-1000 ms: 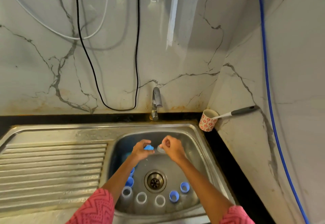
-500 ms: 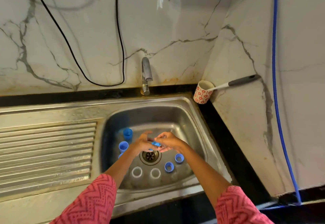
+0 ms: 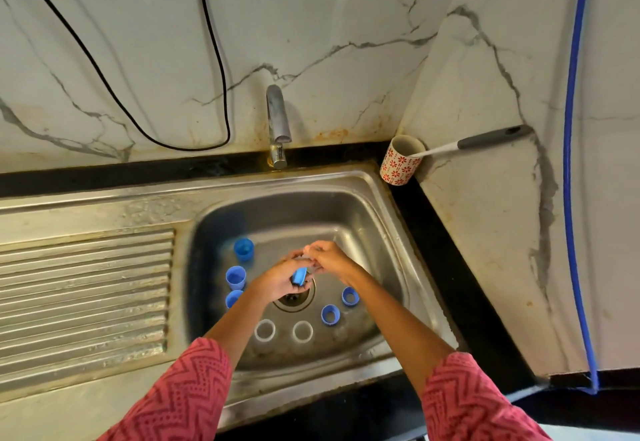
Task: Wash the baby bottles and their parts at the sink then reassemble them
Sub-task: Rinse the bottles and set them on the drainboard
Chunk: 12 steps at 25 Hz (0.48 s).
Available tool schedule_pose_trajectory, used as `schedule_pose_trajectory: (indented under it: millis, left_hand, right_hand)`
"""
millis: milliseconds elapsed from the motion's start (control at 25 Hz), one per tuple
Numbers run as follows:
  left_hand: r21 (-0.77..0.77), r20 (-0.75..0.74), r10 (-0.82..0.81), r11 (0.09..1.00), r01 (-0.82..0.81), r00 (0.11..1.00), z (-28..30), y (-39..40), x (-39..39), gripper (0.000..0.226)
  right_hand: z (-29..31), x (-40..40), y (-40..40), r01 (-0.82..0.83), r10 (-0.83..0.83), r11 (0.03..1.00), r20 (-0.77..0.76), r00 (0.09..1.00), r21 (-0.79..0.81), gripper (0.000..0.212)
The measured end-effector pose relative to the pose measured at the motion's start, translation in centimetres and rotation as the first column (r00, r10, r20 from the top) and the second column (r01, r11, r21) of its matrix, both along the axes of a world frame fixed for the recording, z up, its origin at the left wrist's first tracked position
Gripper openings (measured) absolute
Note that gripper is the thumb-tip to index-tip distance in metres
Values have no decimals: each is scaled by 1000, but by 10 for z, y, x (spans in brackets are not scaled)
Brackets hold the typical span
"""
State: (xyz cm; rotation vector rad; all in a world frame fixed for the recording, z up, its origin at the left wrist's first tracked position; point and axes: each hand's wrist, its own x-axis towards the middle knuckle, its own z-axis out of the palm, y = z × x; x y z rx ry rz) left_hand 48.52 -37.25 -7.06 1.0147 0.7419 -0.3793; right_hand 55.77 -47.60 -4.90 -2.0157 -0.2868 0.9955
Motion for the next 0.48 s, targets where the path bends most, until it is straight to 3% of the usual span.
schedule_pose_trajectory:
  millis: [80,200,360,440,480]
  left_hand:
    - [-14,-6,16,1000,-16,1000,1,6,-2,30]
    - [80,-39,-21,996,24,999,-6,15,-7,44]
    - [266,-110,-178,943,201,978,-18,13,-12,51]
    - [358,-170,-285,874,329,943,-21,3,-10,46]
    - [406,-210,-337,824,395,918,-22,-5,-8,43]
  right_hand:
    - [-4,0,3,-50,53,998,85,995,-32,37]
    - [-12,2,2,-87,99,990,98,990,-115,38]
    - [-21,8,-12,-1,8,986,44,999,-168,9]
    - [-29,14,-24,-15,69,942,149,986,-335,4]
    - [-33,16,-32,-65,167,885,184,969,-461,13]
